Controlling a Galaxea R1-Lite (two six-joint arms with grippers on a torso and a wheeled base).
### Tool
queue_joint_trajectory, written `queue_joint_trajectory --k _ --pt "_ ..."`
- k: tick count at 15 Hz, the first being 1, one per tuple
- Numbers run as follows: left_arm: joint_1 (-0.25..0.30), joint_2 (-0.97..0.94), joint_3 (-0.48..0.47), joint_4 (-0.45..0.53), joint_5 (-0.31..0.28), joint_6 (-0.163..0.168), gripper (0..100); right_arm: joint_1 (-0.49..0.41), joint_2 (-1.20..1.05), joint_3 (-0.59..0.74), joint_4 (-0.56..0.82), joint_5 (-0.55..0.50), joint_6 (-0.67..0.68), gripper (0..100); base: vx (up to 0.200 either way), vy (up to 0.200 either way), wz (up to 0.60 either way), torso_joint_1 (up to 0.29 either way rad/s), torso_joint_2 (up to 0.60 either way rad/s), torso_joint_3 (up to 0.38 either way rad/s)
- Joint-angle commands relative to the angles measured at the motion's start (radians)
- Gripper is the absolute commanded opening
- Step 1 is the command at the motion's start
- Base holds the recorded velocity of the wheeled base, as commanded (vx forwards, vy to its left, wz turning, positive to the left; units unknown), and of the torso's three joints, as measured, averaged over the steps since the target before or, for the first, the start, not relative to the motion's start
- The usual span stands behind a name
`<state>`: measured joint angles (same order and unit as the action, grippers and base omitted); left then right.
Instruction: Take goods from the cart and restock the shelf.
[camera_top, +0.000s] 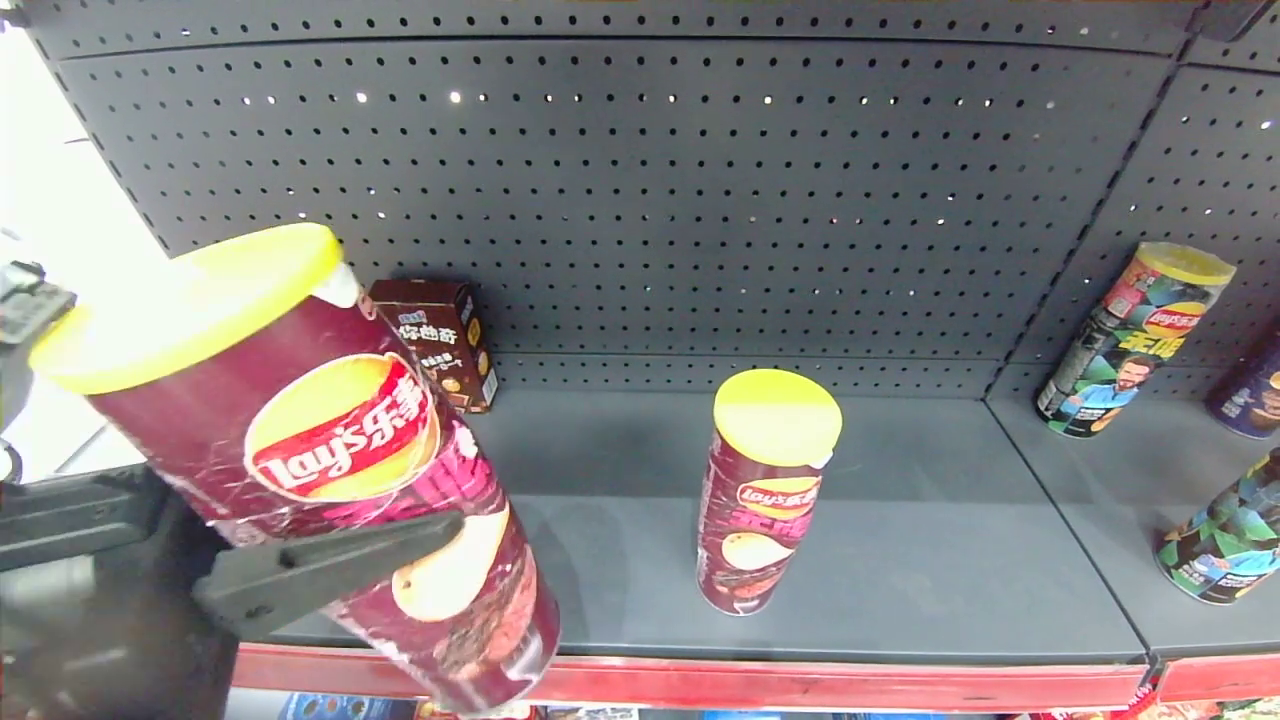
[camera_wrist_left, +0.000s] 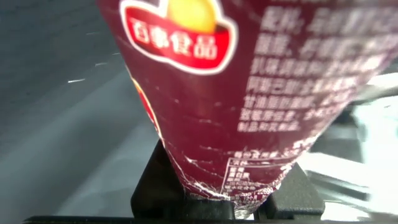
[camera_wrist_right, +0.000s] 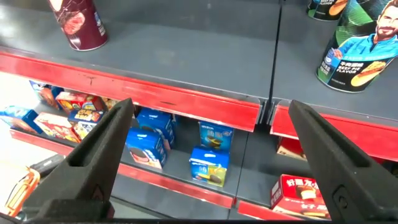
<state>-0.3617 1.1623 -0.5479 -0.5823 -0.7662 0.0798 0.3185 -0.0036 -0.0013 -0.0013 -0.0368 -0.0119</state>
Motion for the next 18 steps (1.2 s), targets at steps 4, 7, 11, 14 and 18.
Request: queue_joint_trajectory --k 4,7,11,14,18 --pt "-0.002 0.186 -0.144 -0.016 0.157 0.023 0 0.001 0.004 0.0 0.0 0.0 0.0 100 0.0 0.0 0.0 0.0 0.0 0.0" --pt "-0.014 0.277 -0.233 -0.033 0.13 0.009 0 0.001 0.004 0.0 0.0 0.0 0.0 100 0.0 0.0 0.0 0.0 0.0 0.0" --pt "0.012 0.341 -0.297 -0.073 0.12 0.005 0 0.001 0.004 0.001 0.0 0.0 0.0 100 0.0 0.0 0.0 0.0 0.0 0.0" --pt "0.055 0.407 -0.353 -0.071 0.071 0.005 0 0.001 0.004 0.001 0.0 0.0 0.0 100 0.0 0.0 0.0 0.0 0.0 0.0" --pt "0.055 0.539 -0.531 -0.056 0.068 0.043 0 0.001 0.004 0.0 0.0 0.0 0.0 100 0.0 0.0 0.0 0.0 0.0 0.0"
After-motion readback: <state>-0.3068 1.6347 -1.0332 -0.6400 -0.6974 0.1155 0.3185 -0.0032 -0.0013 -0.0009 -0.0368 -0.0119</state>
